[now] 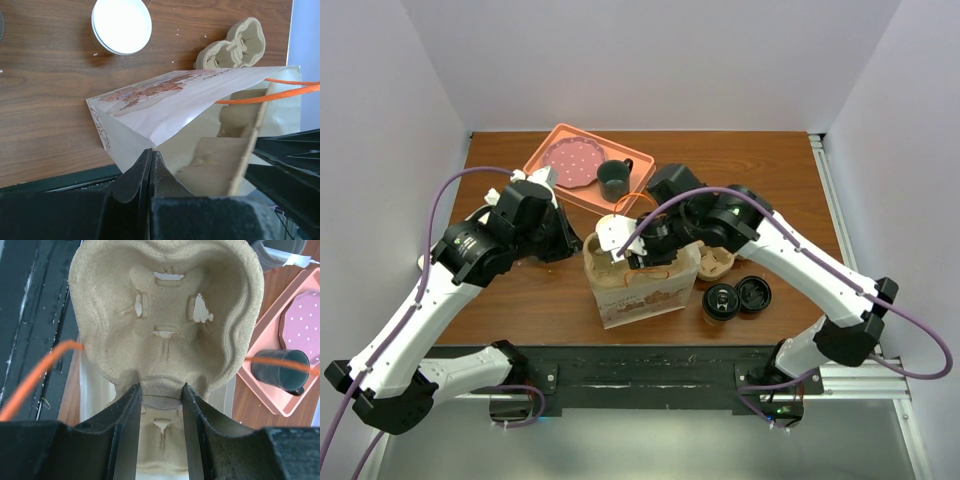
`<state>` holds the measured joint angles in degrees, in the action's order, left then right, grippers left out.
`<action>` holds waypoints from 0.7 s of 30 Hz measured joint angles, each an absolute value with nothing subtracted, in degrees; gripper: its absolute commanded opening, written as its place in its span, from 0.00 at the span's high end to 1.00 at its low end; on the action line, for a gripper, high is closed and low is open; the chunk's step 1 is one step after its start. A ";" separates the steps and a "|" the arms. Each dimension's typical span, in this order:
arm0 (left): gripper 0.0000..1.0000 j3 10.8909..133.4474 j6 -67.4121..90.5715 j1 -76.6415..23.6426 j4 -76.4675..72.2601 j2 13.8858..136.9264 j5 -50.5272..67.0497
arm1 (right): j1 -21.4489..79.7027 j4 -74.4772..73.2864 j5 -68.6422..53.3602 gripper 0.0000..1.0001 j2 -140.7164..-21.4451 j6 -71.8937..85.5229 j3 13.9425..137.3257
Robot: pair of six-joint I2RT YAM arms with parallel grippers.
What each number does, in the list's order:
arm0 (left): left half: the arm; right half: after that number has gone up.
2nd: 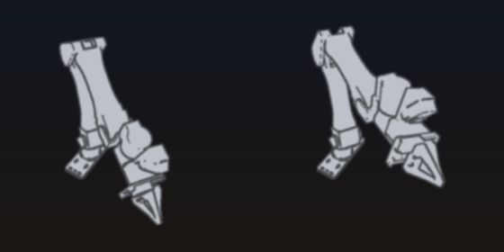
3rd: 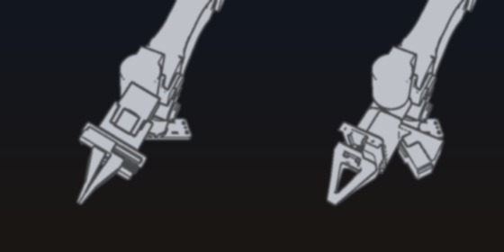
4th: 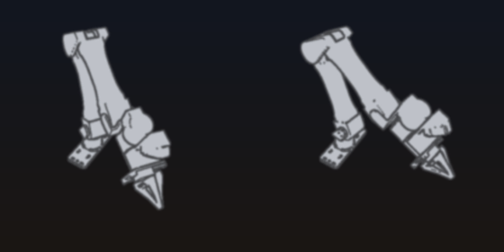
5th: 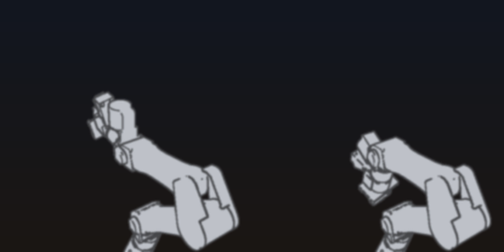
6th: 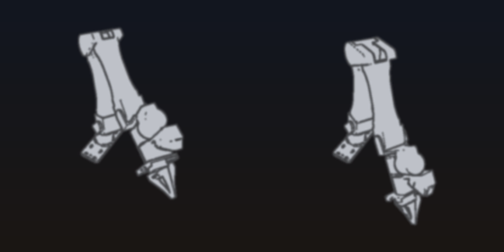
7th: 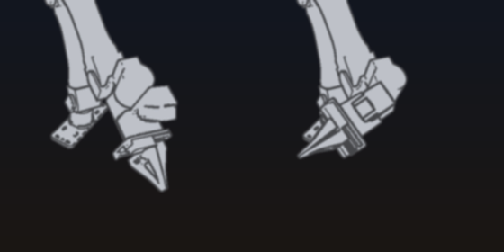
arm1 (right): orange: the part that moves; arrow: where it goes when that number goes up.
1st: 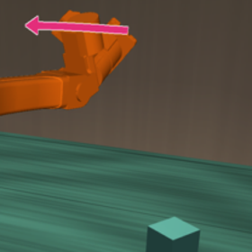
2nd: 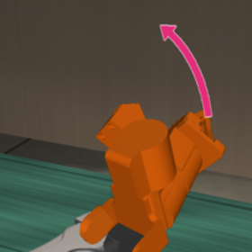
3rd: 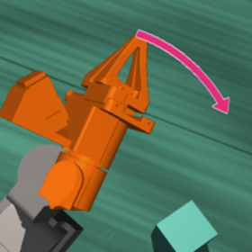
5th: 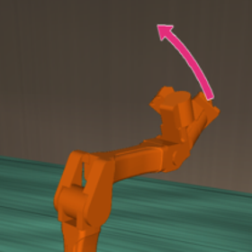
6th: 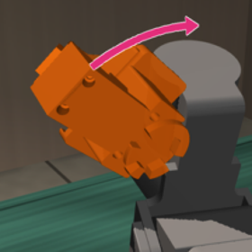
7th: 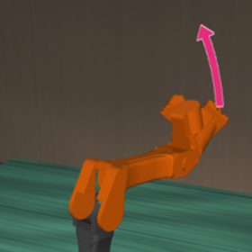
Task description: Pack the takeout coffee
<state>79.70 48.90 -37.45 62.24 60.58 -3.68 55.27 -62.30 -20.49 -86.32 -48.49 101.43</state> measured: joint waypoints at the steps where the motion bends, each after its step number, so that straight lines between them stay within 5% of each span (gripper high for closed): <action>1: 1.00 79.70 48.90 -37.45 62.08 60.58 -3.57 | 55.68 -62.39 -19.86 0.83 -86.85 -48.49 101.71; 21: 1.00 79.02 48.34 -37.26 60.97 61.43 -2.70 | 58.61 -68.29 -6.37 0.80 -91.85 -44.49 107.98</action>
